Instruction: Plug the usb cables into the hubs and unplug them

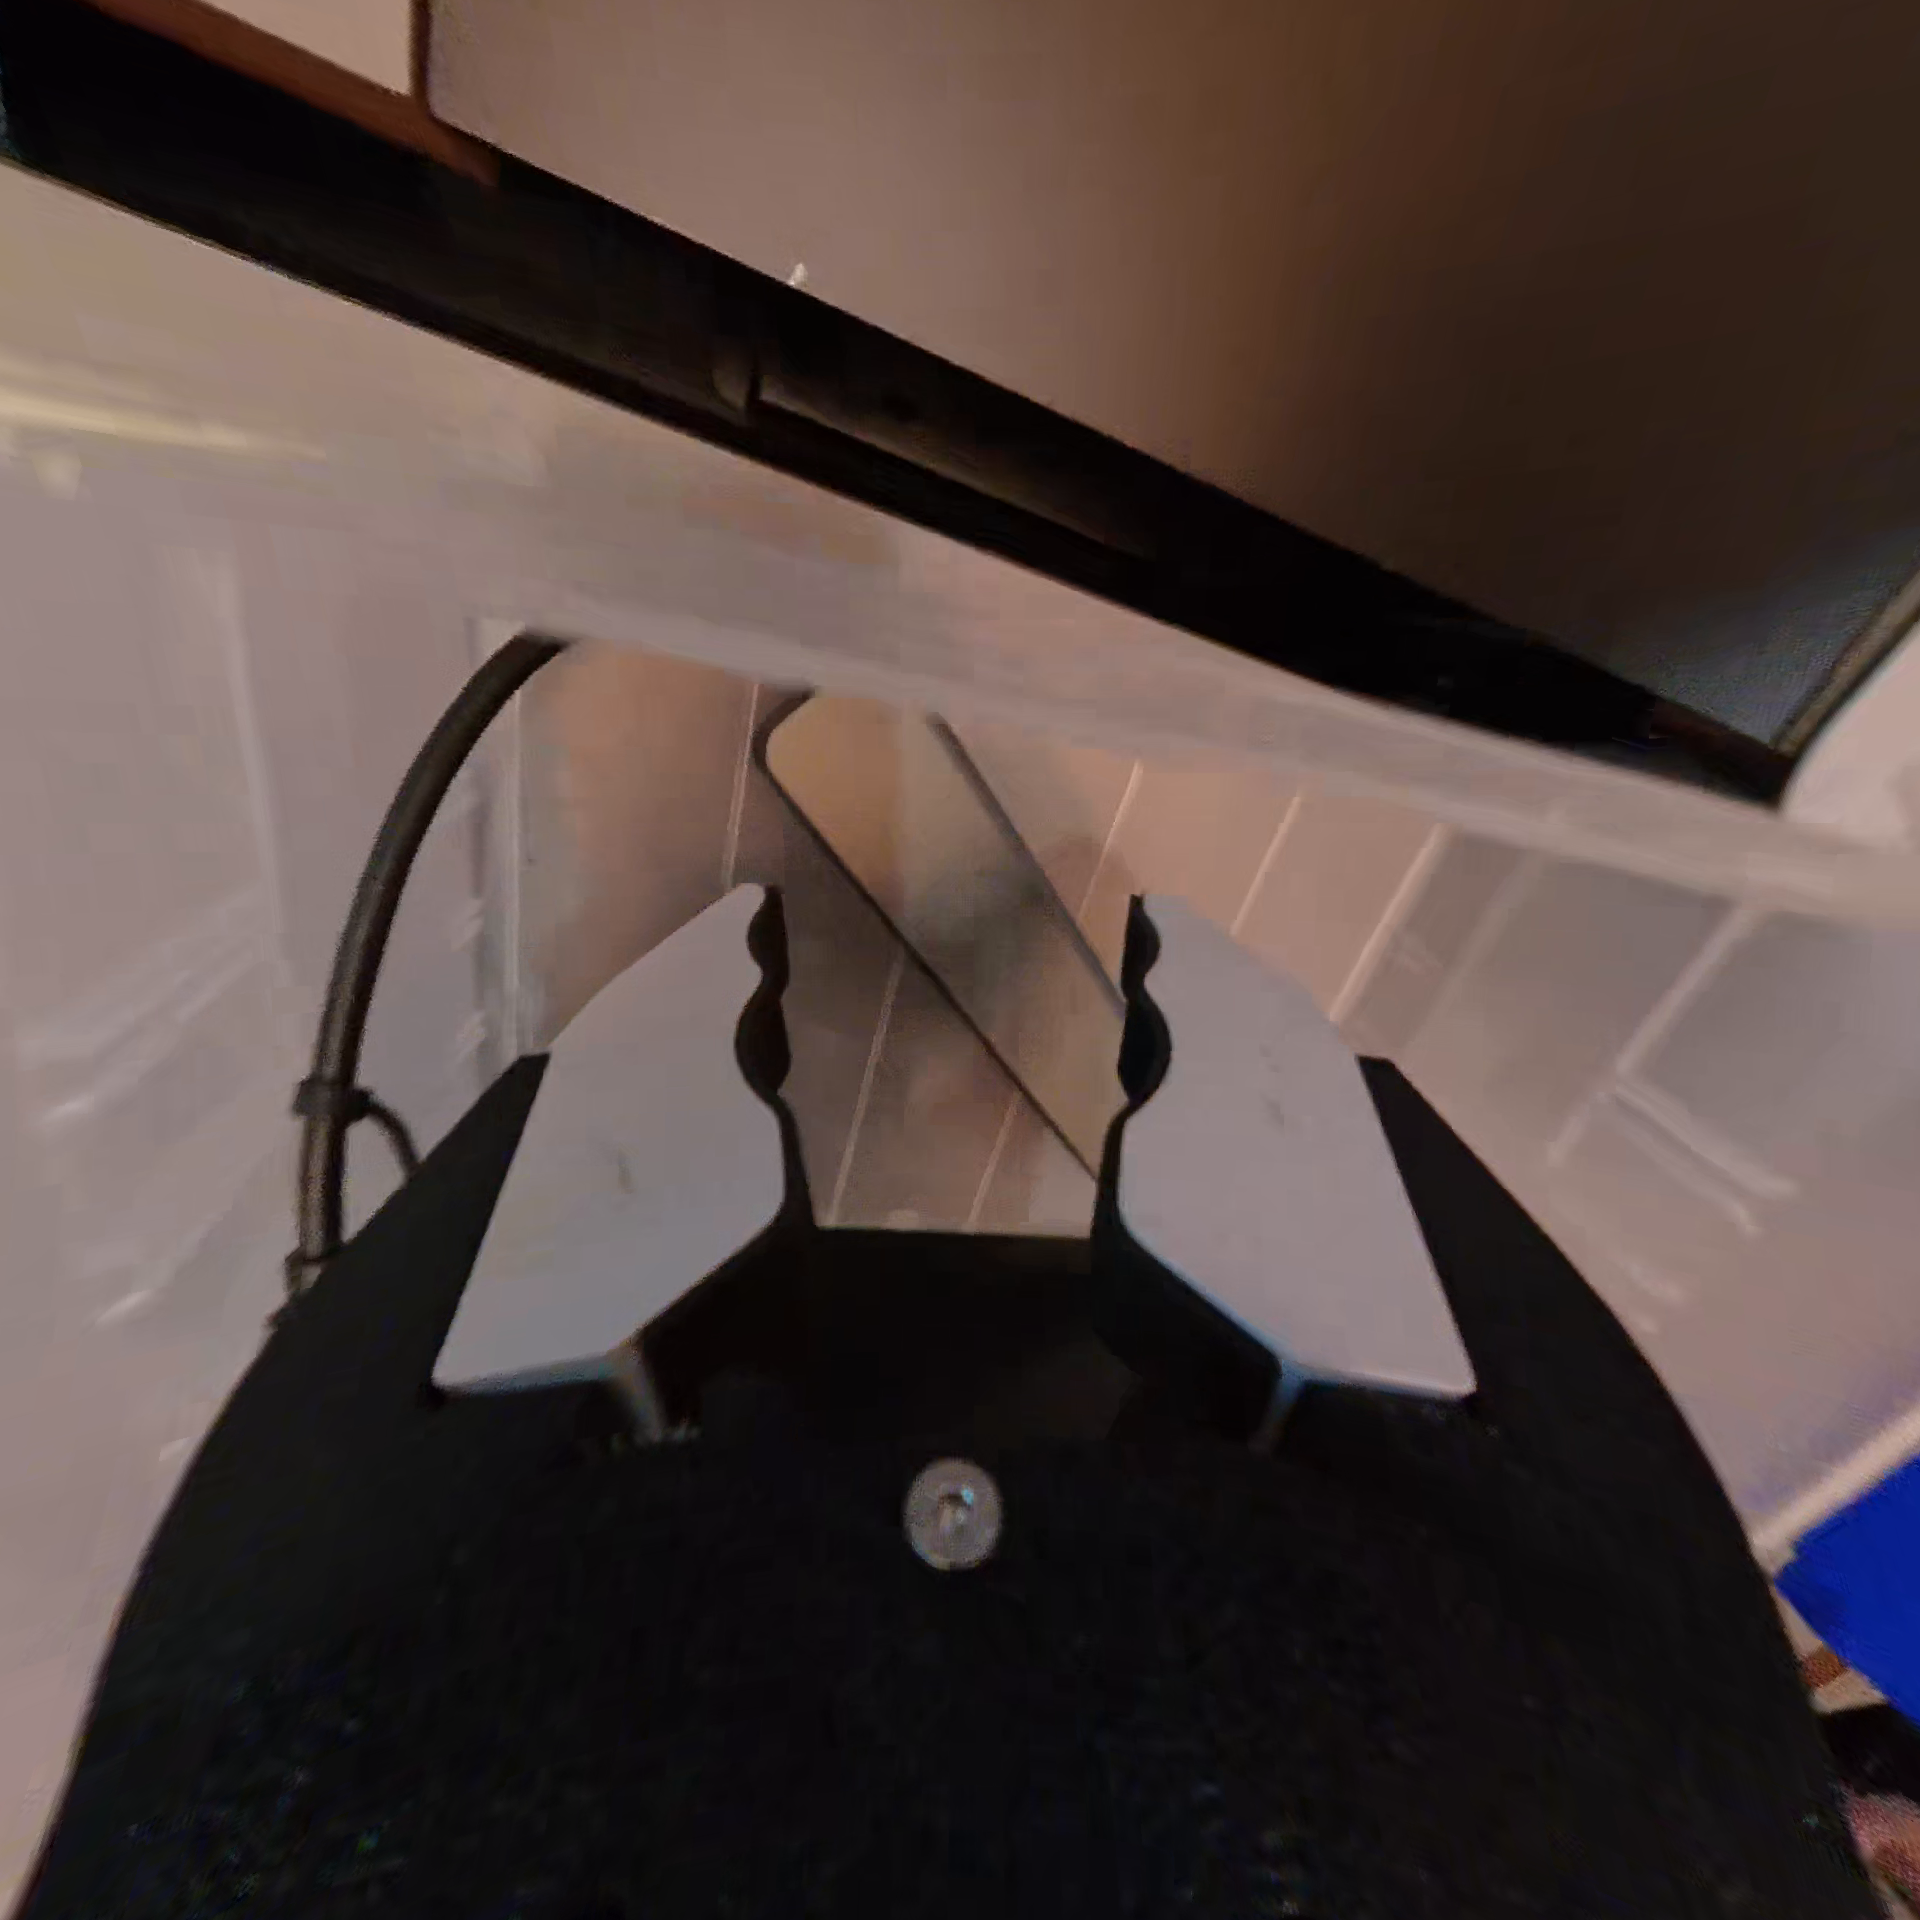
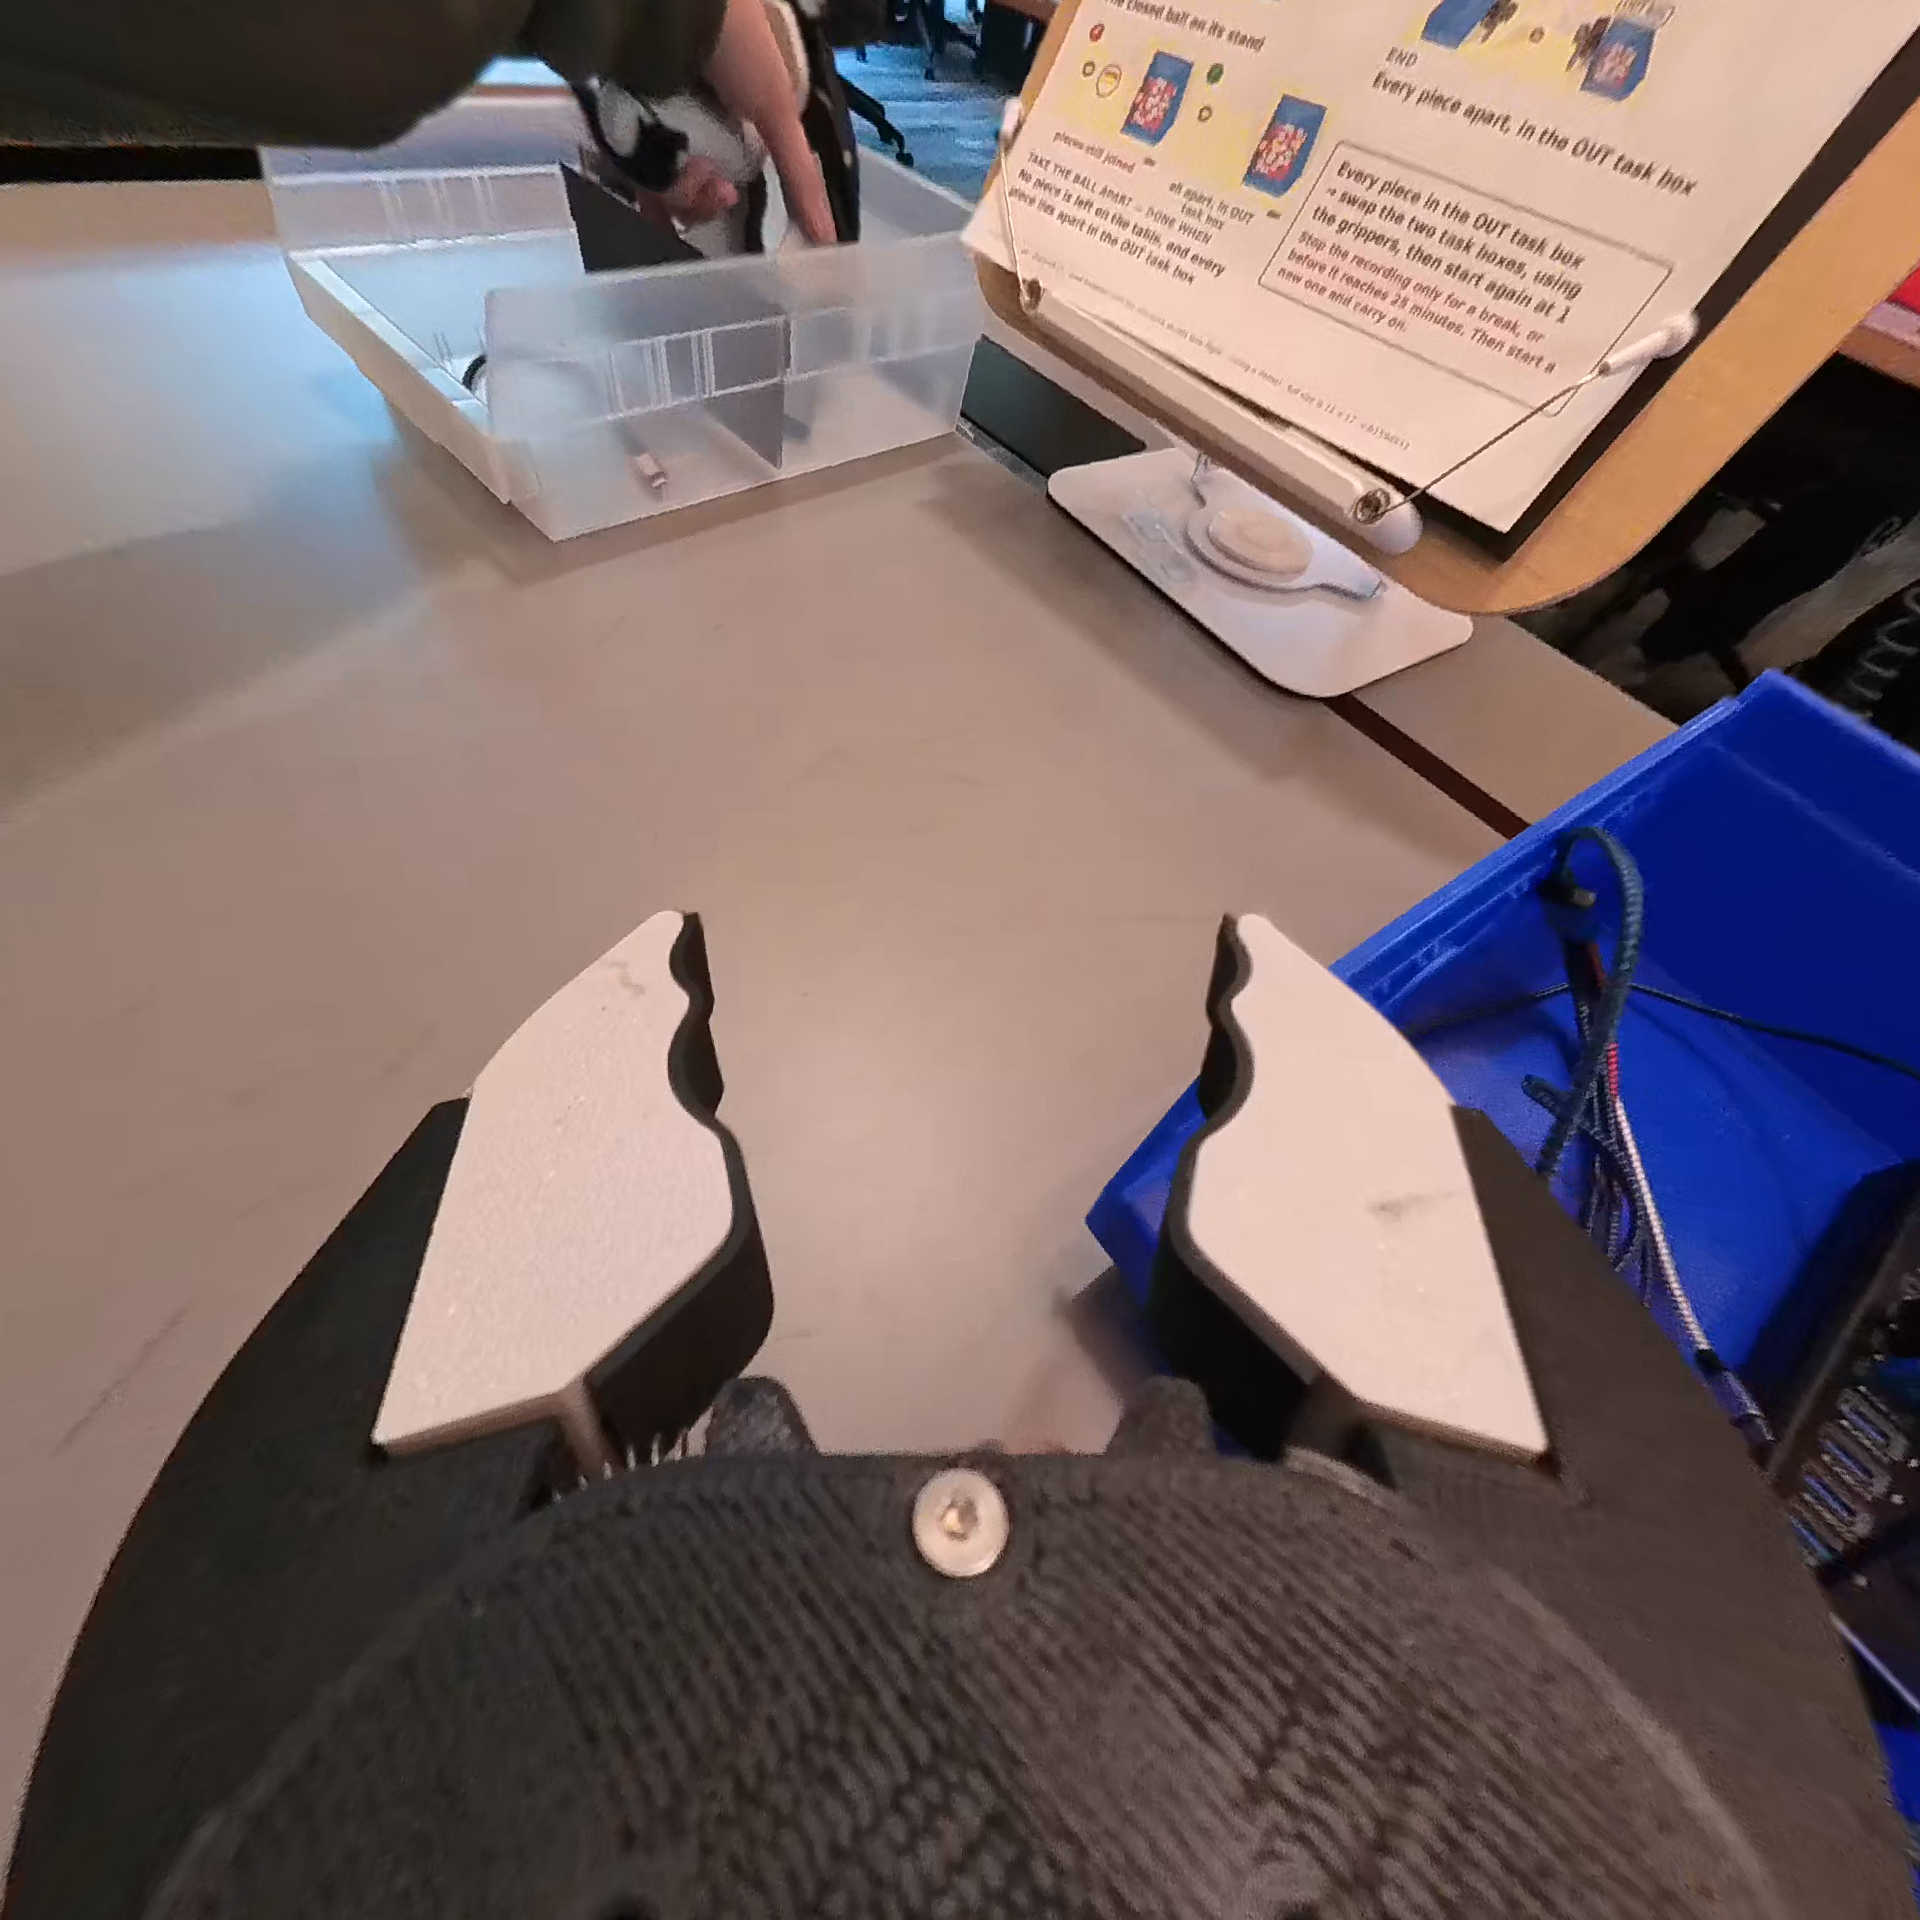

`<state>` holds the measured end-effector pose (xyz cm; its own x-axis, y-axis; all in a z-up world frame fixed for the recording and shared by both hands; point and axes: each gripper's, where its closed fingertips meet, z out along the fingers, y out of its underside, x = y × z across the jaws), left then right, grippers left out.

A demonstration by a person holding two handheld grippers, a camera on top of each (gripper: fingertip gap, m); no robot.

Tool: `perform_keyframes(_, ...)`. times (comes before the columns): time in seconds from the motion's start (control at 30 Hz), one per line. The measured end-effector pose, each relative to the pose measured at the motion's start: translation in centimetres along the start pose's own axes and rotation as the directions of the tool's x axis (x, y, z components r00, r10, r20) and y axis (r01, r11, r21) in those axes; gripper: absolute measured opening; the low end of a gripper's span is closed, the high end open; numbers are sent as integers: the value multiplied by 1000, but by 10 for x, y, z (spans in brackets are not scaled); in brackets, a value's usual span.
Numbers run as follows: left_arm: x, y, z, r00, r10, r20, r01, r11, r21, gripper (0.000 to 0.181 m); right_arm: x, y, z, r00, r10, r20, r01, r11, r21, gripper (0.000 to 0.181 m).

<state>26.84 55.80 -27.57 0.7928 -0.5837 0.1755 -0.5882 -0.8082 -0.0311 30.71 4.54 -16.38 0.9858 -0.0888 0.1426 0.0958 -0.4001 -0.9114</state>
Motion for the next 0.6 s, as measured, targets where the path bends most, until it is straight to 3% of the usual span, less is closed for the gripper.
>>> perform_keyframes(0.07, -7, -2, 4, 996, 3, 89, -3, 1000, 1, 47, -1, 7, 4, 1000, 13, 14, -12, 1000, -21, 92)
perform_keyframes(0.23, -12, -1, 5, 980, 103, 173, -105, 994, 5, 39, 0, 16, 7, 1000, 4, 17, -3, 998, -56, 91)
perform_keyframes(0.43, -11, 0, -1, 990, 116, 78, -122, 989, 78, 35, 1, 13, 3, 1000, 4, 12, -4, 999, -42, 89)
perform_keyframes(0.6, -1, -2, -22, 992, 122, -31, -116, 980, 165, 32, 0, 11, 2, 1000, -4, 5, 4, 999, -47, 89)
